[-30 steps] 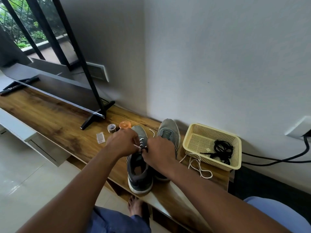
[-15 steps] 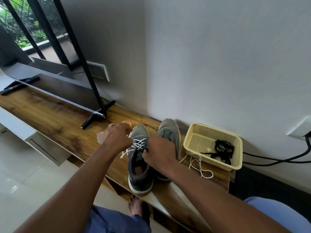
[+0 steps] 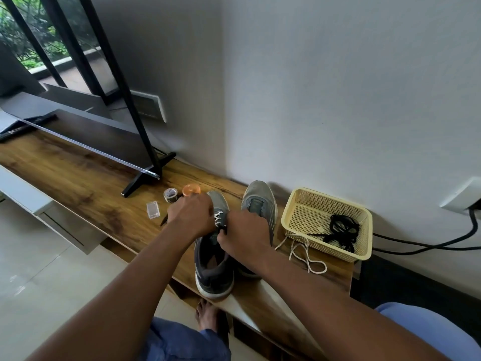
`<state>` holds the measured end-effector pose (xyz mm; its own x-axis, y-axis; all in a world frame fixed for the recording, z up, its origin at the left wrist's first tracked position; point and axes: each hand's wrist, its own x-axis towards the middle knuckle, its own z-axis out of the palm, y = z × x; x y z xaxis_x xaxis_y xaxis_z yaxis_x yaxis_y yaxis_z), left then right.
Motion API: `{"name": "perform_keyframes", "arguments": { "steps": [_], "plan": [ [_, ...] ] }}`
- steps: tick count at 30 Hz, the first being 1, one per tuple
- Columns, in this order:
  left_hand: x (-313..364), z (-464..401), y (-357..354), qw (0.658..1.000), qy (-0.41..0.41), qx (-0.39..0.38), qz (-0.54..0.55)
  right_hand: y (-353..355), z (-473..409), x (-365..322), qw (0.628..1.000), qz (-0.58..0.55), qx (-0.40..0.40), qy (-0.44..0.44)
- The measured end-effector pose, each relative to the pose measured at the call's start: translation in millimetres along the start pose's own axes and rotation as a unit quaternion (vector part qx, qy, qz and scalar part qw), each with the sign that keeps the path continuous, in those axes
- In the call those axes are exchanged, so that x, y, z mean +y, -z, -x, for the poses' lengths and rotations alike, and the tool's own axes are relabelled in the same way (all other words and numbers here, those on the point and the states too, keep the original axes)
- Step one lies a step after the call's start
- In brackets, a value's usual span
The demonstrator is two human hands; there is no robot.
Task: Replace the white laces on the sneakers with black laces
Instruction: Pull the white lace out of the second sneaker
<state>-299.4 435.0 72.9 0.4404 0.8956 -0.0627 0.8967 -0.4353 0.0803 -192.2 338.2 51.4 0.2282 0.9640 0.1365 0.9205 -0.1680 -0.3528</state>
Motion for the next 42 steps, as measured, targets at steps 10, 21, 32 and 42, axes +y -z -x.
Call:
{"name": "perform_keyframes", "arguments": {
  "steps": [10, 21, 32, 42],
  "plan": [
    [-8, -2, 1, 0.998, -0.018, -0.062, 0.015, 0, 1, 0, 1.0, -0.001, 0.009, 0.007],
    [-8, -5, 2, 0.998, -0.001, -0.027, 0.056, -2, 0, -1, 1.0, 0.002, 0.018, -0.002],
    [-37, -6, 14, 0.968, 0.187, 0.023, 0.165, 0, -1, -5, 1.0, 0.005, 0.009, 0.002],
    [-38, -13, 9, 0.986, 0.033, -0.058, 0.152, 2, 0, 2, 1.0, -0.009, 0.014, -0.006]
  ]
}}
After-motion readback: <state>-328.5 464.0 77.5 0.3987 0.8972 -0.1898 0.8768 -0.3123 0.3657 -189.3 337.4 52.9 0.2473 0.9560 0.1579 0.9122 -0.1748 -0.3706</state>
